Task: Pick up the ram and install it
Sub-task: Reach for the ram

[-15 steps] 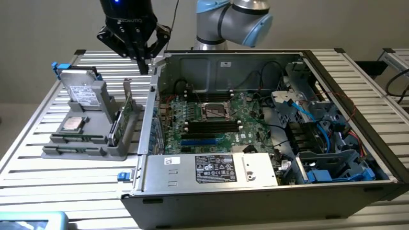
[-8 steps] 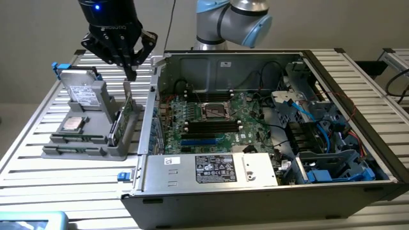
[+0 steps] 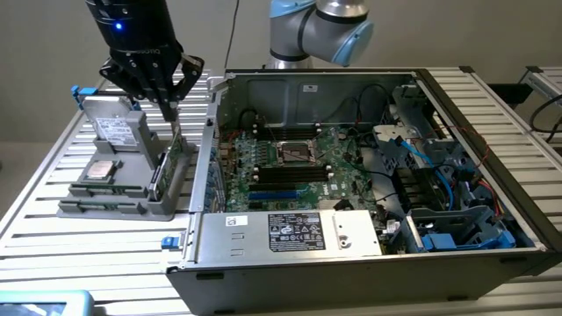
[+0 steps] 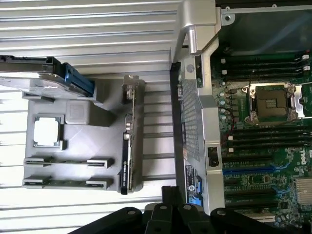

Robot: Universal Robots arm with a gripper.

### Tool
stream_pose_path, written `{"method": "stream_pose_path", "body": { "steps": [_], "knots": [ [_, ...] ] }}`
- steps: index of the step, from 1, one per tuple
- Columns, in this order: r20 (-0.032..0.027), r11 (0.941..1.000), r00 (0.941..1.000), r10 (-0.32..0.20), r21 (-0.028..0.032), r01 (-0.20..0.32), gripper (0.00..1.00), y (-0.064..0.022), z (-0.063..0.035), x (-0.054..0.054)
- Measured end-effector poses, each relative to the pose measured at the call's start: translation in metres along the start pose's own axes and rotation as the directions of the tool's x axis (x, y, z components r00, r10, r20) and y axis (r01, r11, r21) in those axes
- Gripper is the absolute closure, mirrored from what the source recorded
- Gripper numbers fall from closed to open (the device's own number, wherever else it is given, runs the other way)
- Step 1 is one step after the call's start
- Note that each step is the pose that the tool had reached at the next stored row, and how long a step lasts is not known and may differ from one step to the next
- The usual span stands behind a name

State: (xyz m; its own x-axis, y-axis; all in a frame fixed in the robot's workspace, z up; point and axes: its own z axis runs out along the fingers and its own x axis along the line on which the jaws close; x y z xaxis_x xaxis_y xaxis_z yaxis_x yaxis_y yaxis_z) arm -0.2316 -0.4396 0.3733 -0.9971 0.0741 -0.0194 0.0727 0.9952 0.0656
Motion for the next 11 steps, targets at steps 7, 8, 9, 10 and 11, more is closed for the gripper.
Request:
{"method": "stream_pose_path", "body": {
  "steps": [7,8,9,10,11],
  "knots": [
    [-0.0060,1.0000,1.0000,0.000,0.0005,0.000,0.89,-0.0037,0.0106,0.029],
    [-0.0075,1.0000,1.0000,0.001,0.0006,-0.001,0.89,-0.0041,0.0117,0.034],
    [-0.0092,1.0000,1.0000,0.001,0.0007,-0.001,0.89,-0.0045,0.0127,0.038],
    [-0.0112,1.0000,0.9999,0.001,0.0008,-0.001,0.89,-0.0048,0.0137,0.043],
    [-0.0133,1.0000,0.9999,0.001,0.0010,-0.001,0.89,-0.0053,0.0146,0.047]
  ]
}}
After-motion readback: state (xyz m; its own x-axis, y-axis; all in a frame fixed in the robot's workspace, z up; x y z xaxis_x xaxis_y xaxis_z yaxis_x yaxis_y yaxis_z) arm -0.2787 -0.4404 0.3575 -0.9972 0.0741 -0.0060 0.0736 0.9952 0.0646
